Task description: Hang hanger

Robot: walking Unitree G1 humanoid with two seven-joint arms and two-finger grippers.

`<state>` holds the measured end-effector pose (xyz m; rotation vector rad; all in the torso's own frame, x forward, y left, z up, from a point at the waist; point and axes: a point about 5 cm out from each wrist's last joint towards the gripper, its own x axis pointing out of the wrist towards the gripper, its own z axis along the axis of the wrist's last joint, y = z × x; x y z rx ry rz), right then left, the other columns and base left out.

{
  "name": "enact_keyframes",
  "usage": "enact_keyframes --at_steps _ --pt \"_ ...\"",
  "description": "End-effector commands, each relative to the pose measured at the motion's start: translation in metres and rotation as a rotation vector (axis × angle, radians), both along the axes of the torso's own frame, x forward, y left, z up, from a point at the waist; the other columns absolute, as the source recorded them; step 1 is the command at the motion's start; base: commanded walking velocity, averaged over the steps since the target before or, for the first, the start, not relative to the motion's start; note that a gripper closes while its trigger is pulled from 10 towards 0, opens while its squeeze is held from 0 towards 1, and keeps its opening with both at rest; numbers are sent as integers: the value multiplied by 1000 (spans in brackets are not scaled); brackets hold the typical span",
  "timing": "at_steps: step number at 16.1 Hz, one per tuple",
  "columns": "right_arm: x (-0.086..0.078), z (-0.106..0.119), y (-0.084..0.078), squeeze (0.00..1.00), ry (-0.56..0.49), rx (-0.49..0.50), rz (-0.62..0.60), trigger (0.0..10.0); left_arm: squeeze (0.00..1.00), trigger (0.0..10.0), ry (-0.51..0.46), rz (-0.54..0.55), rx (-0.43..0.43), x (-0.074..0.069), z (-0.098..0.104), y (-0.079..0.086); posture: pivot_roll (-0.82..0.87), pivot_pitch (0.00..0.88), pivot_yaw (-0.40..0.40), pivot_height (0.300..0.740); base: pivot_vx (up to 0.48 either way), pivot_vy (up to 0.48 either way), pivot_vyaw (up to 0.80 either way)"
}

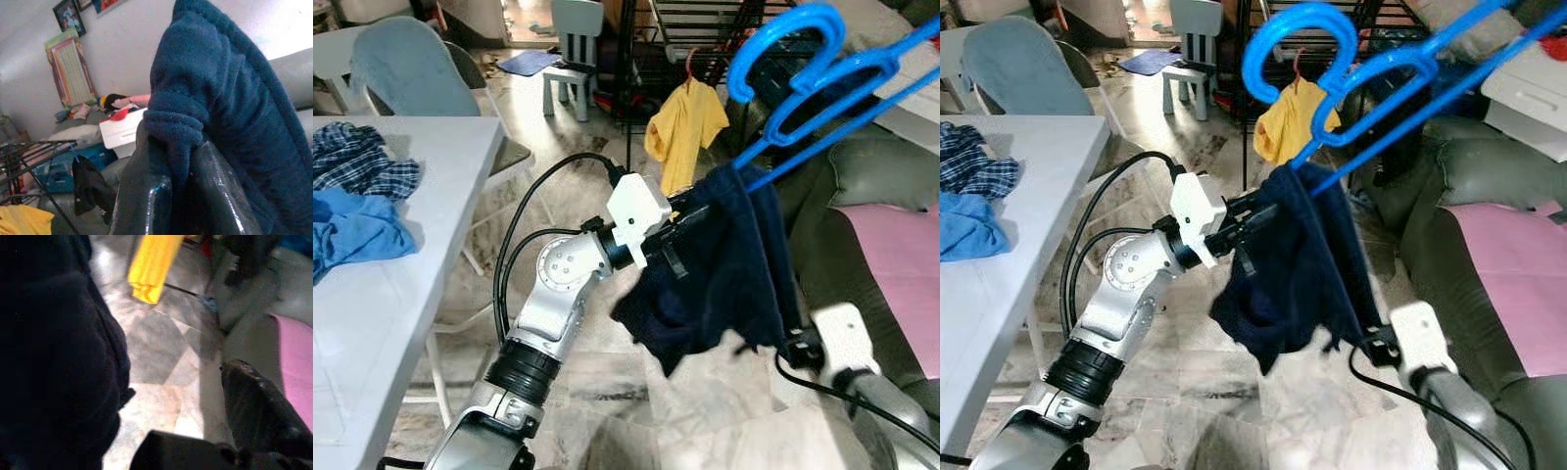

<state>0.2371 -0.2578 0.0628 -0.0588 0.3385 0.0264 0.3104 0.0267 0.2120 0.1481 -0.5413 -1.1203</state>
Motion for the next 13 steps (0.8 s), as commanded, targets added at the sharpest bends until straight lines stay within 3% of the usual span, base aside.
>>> enact_keyframes --at_steps 1,4,6,7,8,10,11,12,13 --pt "-17 -1 -36 0 40 -36 -164 0 0 0 -81 42 -66 3 21 10 12 0 -65 740 0 0 0" --pt "-18 36 -84 0 -69 -107 -352 0 0 0 -68 78 24 3 -3 19 5 0 -64 740 0 0 0" --pt "-13 59 -100 0 -147 -130 -419 0 0 0 -38 103 68 4 -15 24 -1 0 -63 740 0 0 0" --pt "-6 85 -111 0 -238 -138 -476 0 0 0 -21 122 130 5 -31 33 -1 0 -66 740 0 0 0" --pt "0 104 -115 0 -299 -141 -500 0 0 0 -5 123 174 4 -44 39 -1 0 -71 740 0 0 0" --pt "5 118 -116 0 -340 -140 -505 0 0 0 15 110 216 1 -55 44 0 0 -74 740 0 0 0" --pt "12 132 -115 0 -382 -142 -502 0 0 0 42 69 292 -4 -70 47 3 0 -79 740 0 0 0" --pt "12 132 -115 0 -382 -142 -502 0 0 0 42 69 292 -4 -70 47 3 0 -79 740 0 0 0" --pt "18 142 -114 0 -415 -145 -502 0 0 0 72 21 381 -11 -88 50 2 0 -80 740 0 0 0"
